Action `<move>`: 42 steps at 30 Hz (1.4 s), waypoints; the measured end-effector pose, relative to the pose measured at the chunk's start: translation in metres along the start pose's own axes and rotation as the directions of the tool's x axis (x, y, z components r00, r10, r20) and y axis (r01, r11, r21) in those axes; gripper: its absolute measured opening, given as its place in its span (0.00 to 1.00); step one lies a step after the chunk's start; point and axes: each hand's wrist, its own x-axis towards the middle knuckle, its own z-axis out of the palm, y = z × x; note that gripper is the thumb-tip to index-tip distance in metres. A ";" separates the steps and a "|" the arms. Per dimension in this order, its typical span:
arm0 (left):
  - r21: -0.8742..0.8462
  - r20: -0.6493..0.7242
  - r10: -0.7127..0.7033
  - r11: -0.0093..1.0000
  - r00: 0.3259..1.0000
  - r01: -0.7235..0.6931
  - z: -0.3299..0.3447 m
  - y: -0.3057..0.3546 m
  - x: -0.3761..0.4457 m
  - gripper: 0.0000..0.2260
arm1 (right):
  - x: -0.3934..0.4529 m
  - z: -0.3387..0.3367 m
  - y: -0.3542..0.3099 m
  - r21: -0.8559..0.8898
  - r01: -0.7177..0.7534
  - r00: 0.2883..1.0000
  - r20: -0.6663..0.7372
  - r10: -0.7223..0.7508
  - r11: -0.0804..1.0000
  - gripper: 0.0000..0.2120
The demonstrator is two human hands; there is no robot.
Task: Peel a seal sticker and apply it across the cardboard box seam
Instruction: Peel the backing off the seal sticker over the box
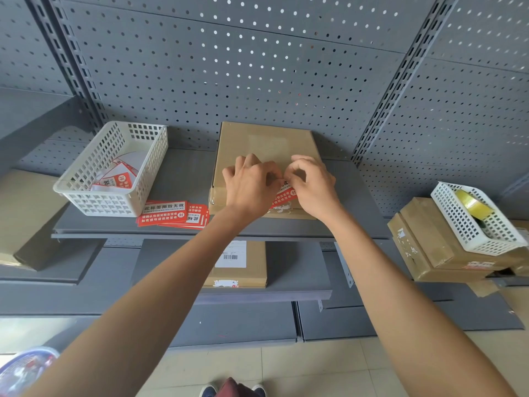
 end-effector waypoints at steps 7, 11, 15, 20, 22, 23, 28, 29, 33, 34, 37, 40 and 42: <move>0.034 -0.017 0.014 0.999 1.000 -0.013 0.002 0.000 -0.002 0.07 | -0.012 -0.003 0.016 0.087 0.008 0.999 -0.054 -0.003 0.996 0.03; 0.036 -0.011 0.009 0.999 1.000 -0.009 0.002 0.000 -0.002 0.07 | -0.013 -0.004 0.012 0.036 0.004 1.000 -0.020 -0.003 0.999 0.04; 0.024 0.004 0.017 1.000 1.000 -0.017 0.002 0.000 -0.002 0.08 | -0.012 -0.002 0.010 -0.024 0.027 1.000 -0.009 -0.027 0.999 0.08; 0.028 0.015 0.031 0.999 0.999 -0.032 0.000 -0.001 -0.003 0.08 | -0.011 0.002 0.011 -0.043 0.040 0.999 -0.016 -0.040 0.998 0.09; 0.026 0.008 0.031 0.999 0.999 -0.031 0.001 -0.001 -0.004 0.08 | -0.011 0.004 0.012 -0.044 0.052 0.998 -0.025 -0.053 0.998 0.10; 0.028 0.005 0.031 0.999 1.000 -0.031 0.001 -0.002 -0.004 0.08 | -0.012 0.005 0.012 -0.043 0.058 0.998 -0.031 -0.059 0.997 0.10; 0.037 0.004 0.038 0.999 0.999 -0.038 0.001 -0.002 -0.004 0.08 | -0.016 0.003 0.014 0.045 0.056 0.997 -0.055 -0.054 0.997 0.06; 0.039 0.005 0.041 0.998 0.999 -0.041 0.001 -0.002 -0.003 0.08 | -0.017 0.002 0.015 0.083 0.055 0.996 -0.068 -0.049 0.995 0.04; 0.035 -0.004 0.054 0.998 0.999 -0.054 0.002 -0.003 -0.004 0.08 | -0.019 -0.001 0.012 0.136 0.057 0.996 -0.082 -0.046 0.989 0.11; 0.029 -0.005 0.057 0.998 0.998 -0.057 0.002 -0.004 -0.004 0.08 | -0.017 0.000 0.010 0.111 0.061 0.995 -0.084 -0.051 0.992 0.10; 0.017 -0.007 0.066 0.998 0.998 -0.065 0.002 -0.005 -0.005 0.07 | -0.013 0.004 0.008 0.040 0.050 0.996 -0.078 -0.046 0.998 0.05; -0.013 -0.014 0.082 0.997 0.997 -0.082 0.000 -0.008 -0.006 0.07 | -0.014 0.007 0.009 0.075 0.044 0.995 -0.090 -0.037 0.996 0.05; -0.014 -0.008 0.105 0.994 0.994 -0.106 -0.002 -0.012 -0.008 0.09 | -0.015 0.007 0.009 0.096 0.053 0.994 -0.104 -0.042 0.994 0.04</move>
